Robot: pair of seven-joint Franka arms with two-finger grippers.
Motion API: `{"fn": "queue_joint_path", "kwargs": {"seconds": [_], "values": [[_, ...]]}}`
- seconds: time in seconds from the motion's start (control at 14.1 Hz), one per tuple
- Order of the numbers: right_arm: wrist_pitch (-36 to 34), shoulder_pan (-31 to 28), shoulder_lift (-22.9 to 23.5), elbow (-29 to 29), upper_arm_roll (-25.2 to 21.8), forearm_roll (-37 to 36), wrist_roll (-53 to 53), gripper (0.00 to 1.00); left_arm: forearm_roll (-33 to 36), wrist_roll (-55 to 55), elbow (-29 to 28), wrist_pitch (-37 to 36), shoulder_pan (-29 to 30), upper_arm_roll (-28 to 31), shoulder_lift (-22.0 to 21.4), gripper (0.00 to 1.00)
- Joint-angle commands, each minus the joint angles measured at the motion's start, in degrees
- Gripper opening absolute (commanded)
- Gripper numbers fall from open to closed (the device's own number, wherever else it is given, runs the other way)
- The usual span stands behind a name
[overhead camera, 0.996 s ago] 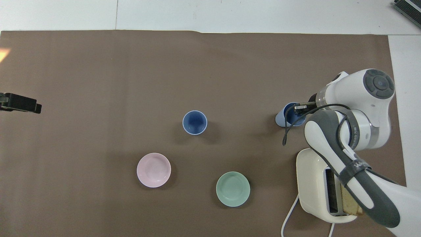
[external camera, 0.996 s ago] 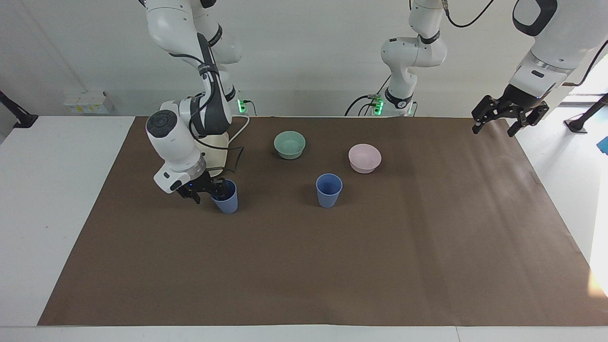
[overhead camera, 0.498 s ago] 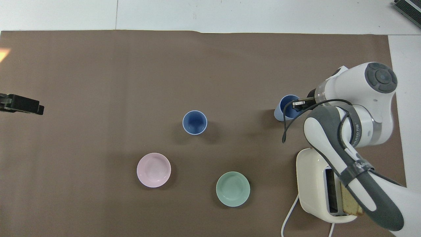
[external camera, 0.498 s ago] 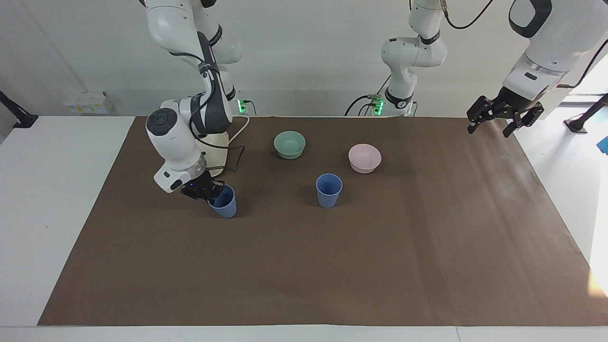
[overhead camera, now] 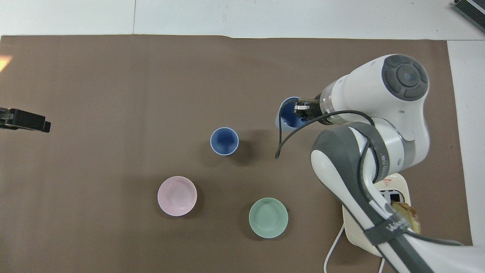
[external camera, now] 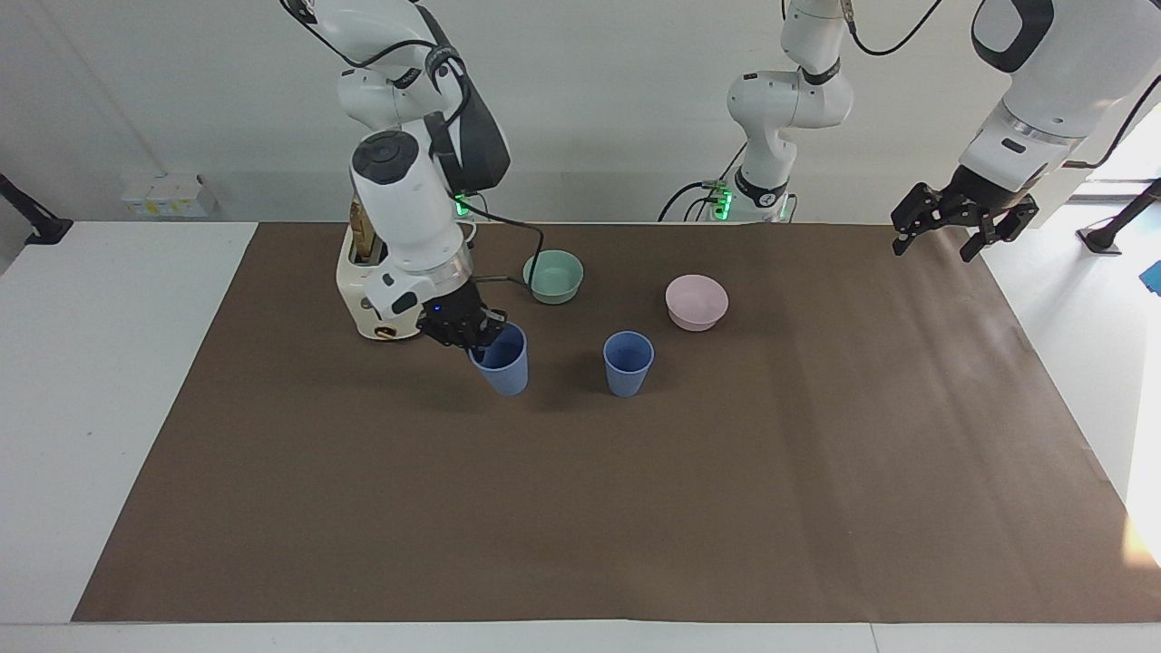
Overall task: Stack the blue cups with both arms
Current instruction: 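Carry the blue cup with the right gripper and lower it into the first cup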
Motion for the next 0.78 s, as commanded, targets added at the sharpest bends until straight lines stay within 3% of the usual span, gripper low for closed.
{"fn": "queue_joint_path", "kwargs": {"seconds": [0.0,0.28,0.71], "values": [[-1.0,4.0,1.1,2.4,0.1,-1.3,3.8,0.00,1.2,0.4,0.3,-0.9,-0.5,0.3,-0.3,1.00],[-3.9,9.9,3.4,8.3,0.0,-2.0,10.0,0.00,1.2,0.4,0.1,-1.0,-0.6,0.2,-0.4,1.00],[-2.9,15.9,6.9,9.6,-0.1,-4.5,16.8,0.00,1.2,0.4,0.1,-0.9,-0.5,0.2,-0.4,1.00]]}}
